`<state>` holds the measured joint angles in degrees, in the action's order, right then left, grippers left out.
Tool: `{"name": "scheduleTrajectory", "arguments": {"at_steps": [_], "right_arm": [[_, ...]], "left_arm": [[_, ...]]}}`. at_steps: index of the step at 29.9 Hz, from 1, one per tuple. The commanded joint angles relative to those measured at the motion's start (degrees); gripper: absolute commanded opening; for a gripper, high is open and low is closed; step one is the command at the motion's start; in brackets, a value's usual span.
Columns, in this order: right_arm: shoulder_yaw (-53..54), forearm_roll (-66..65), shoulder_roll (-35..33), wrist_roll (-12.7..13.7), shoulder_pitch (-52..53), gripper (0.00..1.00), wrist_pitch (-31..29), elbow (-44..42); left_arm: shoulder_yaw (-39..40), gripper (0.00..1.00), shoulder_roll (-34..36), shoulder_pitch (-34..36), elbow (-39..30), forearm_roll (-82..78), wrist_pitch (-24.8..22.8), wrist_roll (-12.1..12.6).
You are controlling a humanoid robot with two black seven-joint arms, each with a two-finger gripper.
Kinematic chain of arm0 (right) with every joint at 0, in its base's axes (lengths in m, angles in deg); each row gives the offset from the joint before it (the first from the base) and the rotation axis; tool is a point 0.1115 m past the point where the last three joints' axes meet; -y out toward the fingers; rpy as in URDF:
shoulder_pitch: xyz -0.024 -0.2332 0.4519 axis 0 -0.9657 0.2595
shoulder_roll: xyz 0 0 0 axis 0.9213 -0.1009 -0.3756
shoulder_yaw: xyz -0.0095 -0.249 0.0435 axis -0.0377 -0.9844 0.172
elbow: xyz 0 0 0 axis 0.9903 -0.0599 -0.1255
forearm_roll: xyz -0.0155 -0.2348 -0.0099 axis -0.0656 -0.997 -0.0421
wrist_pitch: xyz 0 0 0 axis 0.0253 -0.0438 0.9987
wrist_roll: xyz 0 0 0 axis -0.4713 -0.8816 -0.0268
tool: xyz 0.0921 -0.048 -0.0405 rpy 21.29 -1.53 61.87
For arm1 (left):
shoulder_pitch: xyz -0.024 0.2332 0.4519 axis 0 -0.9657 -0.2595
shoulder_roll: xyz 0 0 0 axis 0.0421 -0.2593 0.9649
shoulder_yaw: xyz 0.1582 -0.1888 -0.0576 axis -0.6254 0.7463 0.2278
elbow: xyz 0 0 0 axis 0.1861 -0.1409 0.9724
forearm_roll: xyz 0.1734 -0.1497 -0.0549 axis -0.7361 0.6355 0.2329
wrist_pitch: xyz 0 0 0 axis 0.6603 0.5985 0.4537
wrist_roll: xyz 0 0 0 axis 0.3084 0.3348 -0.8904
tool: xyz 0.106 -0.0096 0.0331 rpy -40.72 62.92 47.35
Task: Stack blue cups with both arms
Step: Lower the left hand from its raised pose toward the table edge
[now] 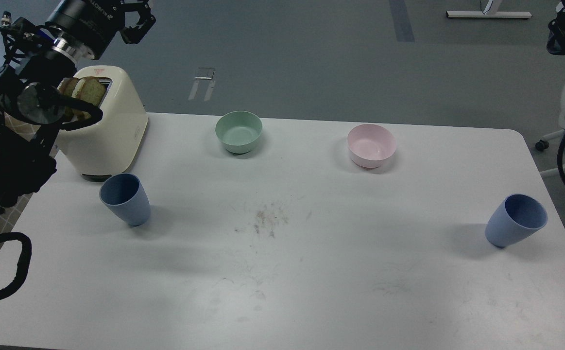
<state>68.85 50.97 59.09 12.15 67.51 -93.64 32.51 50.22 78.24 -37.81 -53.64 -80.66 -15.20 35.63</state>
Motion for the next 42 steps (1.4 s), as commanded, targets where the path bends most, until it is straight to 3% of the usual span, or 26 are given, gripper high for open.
{"name": "scheduleTrajectory", "arguments": {"at_steps": [1,6,12,28,34,38,42], "right_arm": [[0.08,-0.07,-0.06,0.00,-0.67,1.00,0.00,0.07],[0.16,-0.07,-1.11,0.00,-0.76,1.00,0.00,0.08],[0.25,-0.07,-1.11,0.00,0.20,1.00,0.00,-0.80],[0.78,0.02,-0.76,-0.61,-1.11,1.00,0.00,-0.72],[1.22,0.02,-0.85,-0.61,-1.73,1.00,0.00,-0.28],[2.27,0.02,-0.67,-0.61,-2.87,1.00,0.00,-0.01],[2.54,0.02,-0.67,-0.61,-3.31,1.00,0.00,-0.01]], "left_arm": [[-0.02,0.97,-0.45,-0.03,0.00,-0.01,0.01,-0.42],[-0.19,0.97,-0.19,0.50,0.26,-0.01,0.15,-0.51],[-0.28,0.98,-0.37,1.38,1.67,-0.18,4.80,-0.16],[-0.37,0.97,1.83,0.15,-0.96,-0.27,0.01,-2.44],[-3.00,0.96,9.91,-4.32,-10.44,-5.89,0.15,-2.88],[-2.48,0.94,18.77,-12.22,-21.15,-12.47,0.23,-5.42],[-1.95,0.91,24.15,-16.89,-24.87,-20.38,0.23,-8.32]]}}
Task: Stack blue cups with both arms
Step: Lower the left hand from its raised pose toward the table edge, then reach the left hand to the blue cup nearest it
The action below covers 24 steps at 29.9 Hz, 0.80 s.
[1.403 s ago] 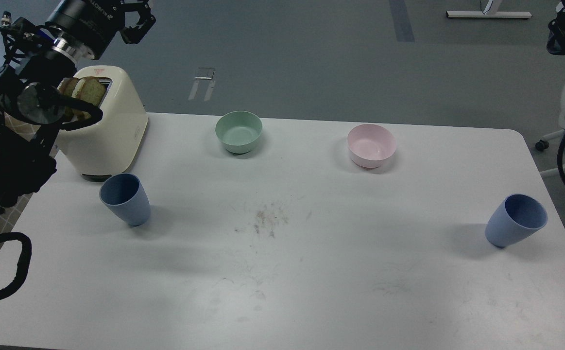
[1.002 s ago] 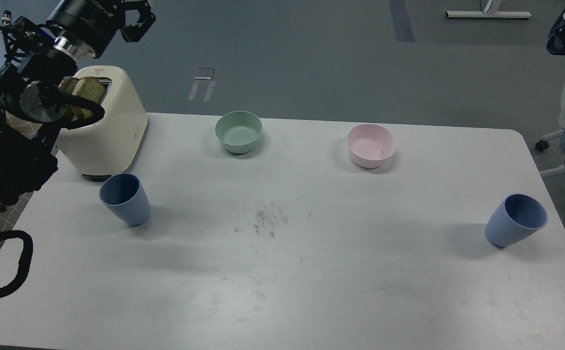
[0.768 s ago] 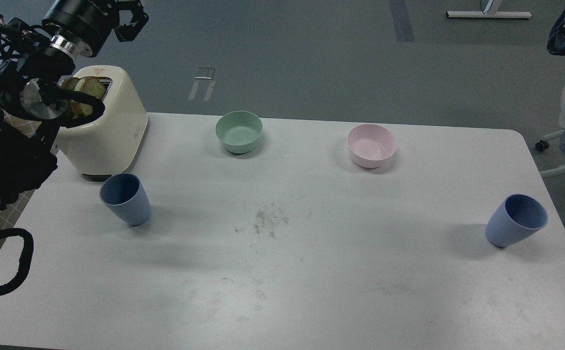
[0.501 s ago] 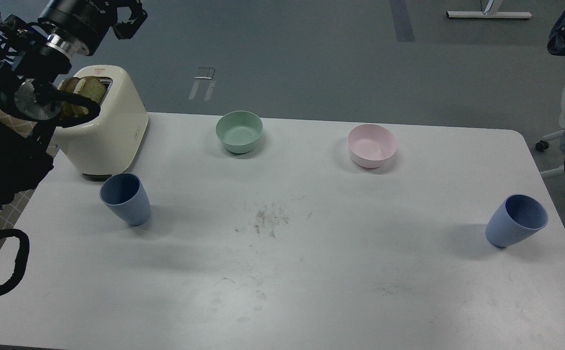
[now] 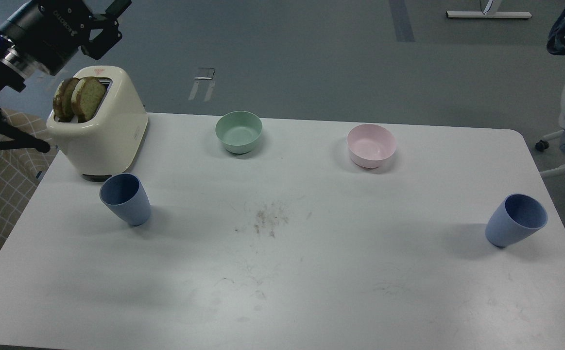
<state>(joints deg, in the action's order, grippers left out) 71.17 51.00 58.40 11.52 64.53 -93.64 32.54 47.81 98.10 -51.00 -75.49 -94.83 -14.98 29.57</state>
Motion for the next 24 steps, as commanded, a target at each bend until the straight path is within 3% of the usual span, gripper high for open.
{"name": "scheduleTrajectory", "arguments": {"at_steps": [1,8,12,17,19,24], "right_arm": [[0.22,0.00,0.02,0.01,-0.51,1.00,0.00,-0.04],[0.49,0.00,0.02,-0.07,-1.73,1.00,0.00,1.89],[0.57,0.00,0.02,-0.16,-1.91,1.00,0.00,1.89],[1.36,0.00,-0.24,-0.16,-2.09,1.00,0.00,1.89],[1.72,0.00,-0.33,-0.16,-2.09,1.00,0.00,1.89],[1.72,0.00,-0.42,-0.16,-2.18,1.00,0.00,1.89]], "left_arm": [[0.54,0.89,5.86,-4.94,-3.62,-9.54,0.02,-3.66],[0.28,0.81,13.07,-13.37,-6.09,-22.47,0.28,-6.58],[-0.25,0.80,14.40,-15.84,-6.18,-27.84,0.98,-6.93],[-0.42,0.80,14.84,-18.83,-6.18,-41.72,2.65,-9.83],[-0.60,0.80,15.02,-20.32,-6.35,-47.77,5.28,-11.49],[-1.39,0.78,15.81,-23.31,-8.20,-59.01,9.85,-11.50]]}}
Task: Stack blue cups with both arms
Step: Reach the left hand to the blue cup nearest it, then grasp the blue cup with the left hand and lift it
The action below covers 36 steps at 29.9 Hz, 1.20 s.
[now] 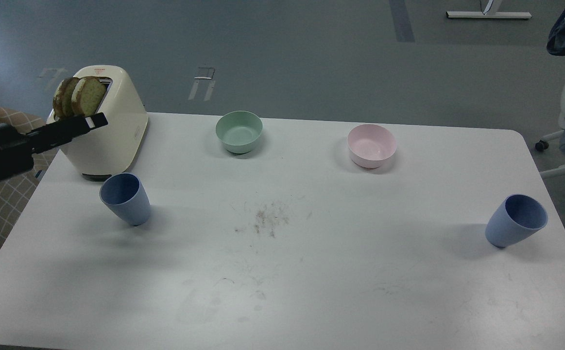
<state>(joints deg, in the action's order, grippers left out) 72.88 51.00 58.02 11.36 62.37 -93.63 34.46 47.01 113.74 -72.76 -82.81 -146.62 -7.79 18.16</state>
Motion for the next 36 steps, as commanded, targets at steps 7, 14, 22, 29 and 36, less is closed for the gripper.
{"name": "scheduleTrajectory", "arguments": {"at_steps": [7,14,22,29,36], "right_arm": [[0.01,-0.01,-0.04,0.00,-0.10,1.00,0.00,0.06],[0.01,-0.01,-0.39,0.00,-0.10,1.00,0.00,0.06],[0.01,-0.01,-0.48,0.00,-0.19,1.00,0.00,-0.03],[0.01,-0.01,-0.66,0.00,-0.19,1.00,0.00,-0.12],[0.01,-0.01,-0.75,0.00,-0.19,1.00,0.00,-0.12]], "left_arm": [[-6.47,0.77,-0.62,-1.56,3.23,-21.67,12.15,-0.09],[-7.27,0.77,-3.52,-1.56,4.73,-21.58,12.51,0.17],[-7.18,0.68,-7.39,-1.47,7.73,-21.41,12.43,0.26],[-7.53,0.50,-8.62,-1.38,9.13,-21.58,12.43,0.35],[-7.53,0.27,-8.71,-1.38,9.48,-21.76,12.43,0.26]]}}
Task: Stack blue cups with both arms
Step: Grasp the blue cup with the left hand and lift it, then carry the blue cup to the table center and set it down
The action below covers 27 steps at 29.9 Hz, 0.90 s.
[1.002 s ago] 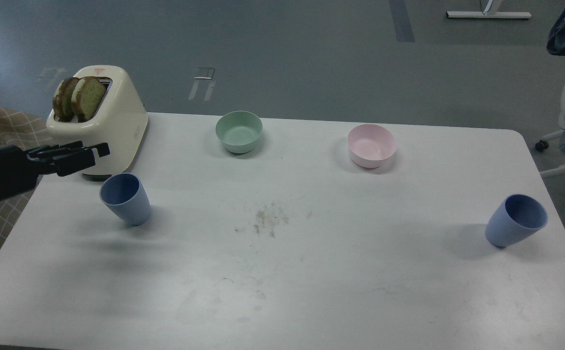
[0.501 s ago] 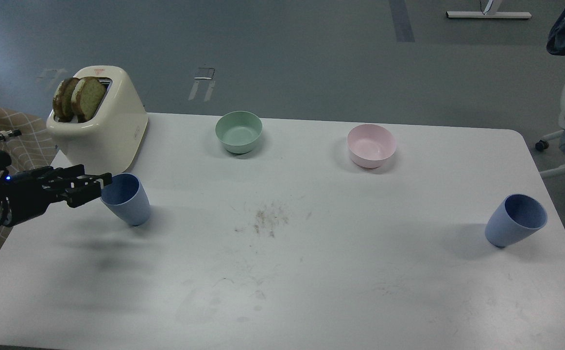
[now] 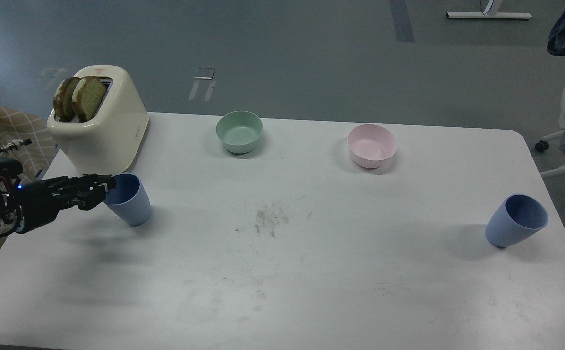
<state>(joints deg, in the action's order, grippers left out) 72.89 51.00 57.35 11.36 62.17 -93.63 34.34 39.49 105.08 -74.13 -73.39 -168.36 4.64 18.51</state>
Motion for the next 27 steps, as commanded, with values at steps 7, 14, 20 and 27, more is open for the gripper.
{"name": "scheduleTrajectory", "arguments": {"at_steps": [7,14,20,27], "right_arm": [[0.43,0.00,-0.16,0.00,0.00,1.00,0.00,-0.08],[1.05,0.00,-0.69,0.00,-0.09,1.00,0.00,-0.09],[2.19,0.00,-1.22,0.00,-1.58,1.00,0.00,0.00],[3.95,0.00,-3.24,0.09,-2.19,1.00,0.00,0.00]], "left_arm": [[-0.01,0.00,0.31,0.34,0.07,-0.37,-0.01,-0.44],[0.08,0.00,0.92,3.76,-1.16,-0.37,-0.88,-0.53],[-0.01,0.00,0.48,12.64,-6.60,-0.64,-8.08,-0.01],[-11.15,0.00,-9.16,27.30,-11.35,-8.62,-10.73,2.89]]}}
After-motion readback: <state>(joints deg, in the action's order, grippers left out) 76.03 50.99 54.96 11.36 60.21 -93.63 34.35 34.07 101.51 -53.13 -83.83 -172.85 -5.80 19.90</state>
